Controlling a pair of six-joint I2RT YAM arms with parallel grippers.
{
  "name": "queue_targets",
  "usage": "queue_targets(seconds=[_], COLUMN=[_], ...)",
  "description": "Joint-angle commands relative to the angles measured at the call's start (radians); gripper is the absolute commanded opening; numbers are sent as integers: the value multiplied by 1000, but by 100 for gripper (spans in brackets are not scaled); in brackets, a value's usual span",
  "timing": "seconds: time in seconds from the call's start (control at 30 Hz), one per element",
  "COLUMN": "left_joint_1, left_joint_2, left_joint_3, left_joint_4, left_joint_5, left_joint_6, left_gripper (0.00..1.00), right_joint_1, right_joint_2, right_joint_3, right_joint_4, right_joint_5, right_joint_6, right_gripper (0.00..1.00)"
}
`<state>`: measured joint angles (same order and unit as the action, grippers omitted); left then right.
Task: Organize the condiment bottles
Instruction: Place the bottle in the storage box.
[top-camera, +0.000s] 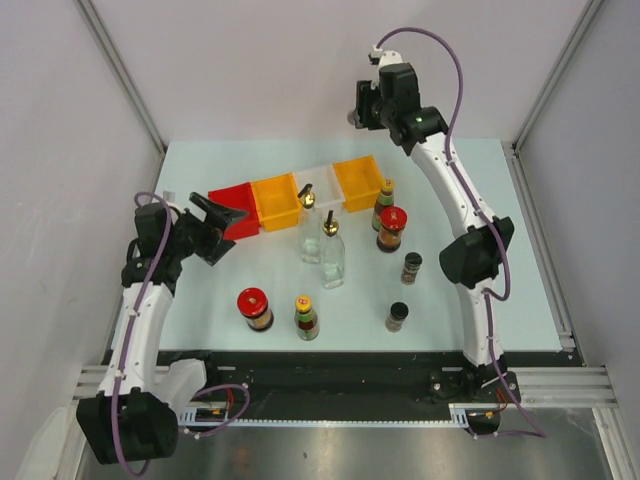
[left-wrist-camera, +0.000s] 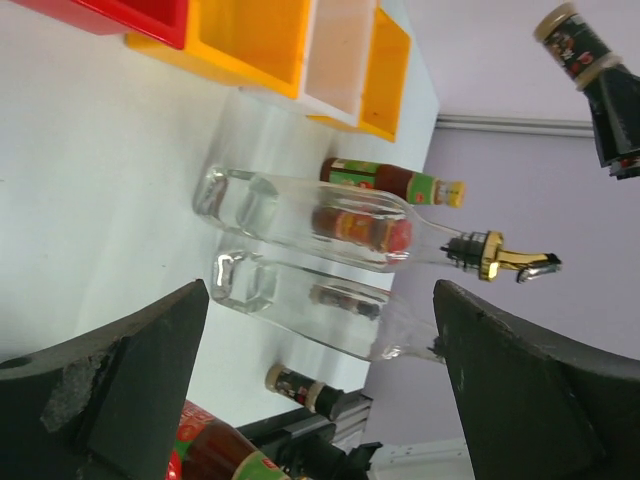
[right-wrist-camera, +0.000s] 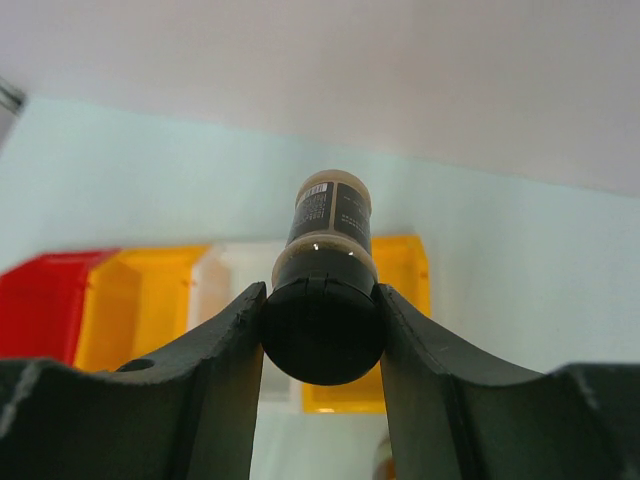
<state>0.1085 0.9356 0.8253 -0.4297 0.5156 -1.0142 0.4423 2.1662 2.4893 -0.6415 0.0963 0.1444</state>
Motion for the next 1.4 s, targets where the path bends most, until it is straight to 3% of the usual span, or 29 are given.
queue_targets(seconds=[0.0, 0.63, 1.37], left_joint_1=[-4, -4, -4], left_joint_2=[14, 97, 161], left_joint_3=[48, -46, -94], left_joint_4=[-26, 8, 51], left_joint_5=[-55, -75, -75], left_joint_6=[124, 183, 193], left_gripper=[100, 100, 100], right_joint_1=[-20, -59, -91], right_joint_2=[18, 211, 328], right_joint_3=[2, 6, 31], right_joint_4=[-49, -43, -40], right_joint_5=[-81, -136, -162], right_joint_6=[-58, -141, -192], right_gripper=[0, 0, 0])
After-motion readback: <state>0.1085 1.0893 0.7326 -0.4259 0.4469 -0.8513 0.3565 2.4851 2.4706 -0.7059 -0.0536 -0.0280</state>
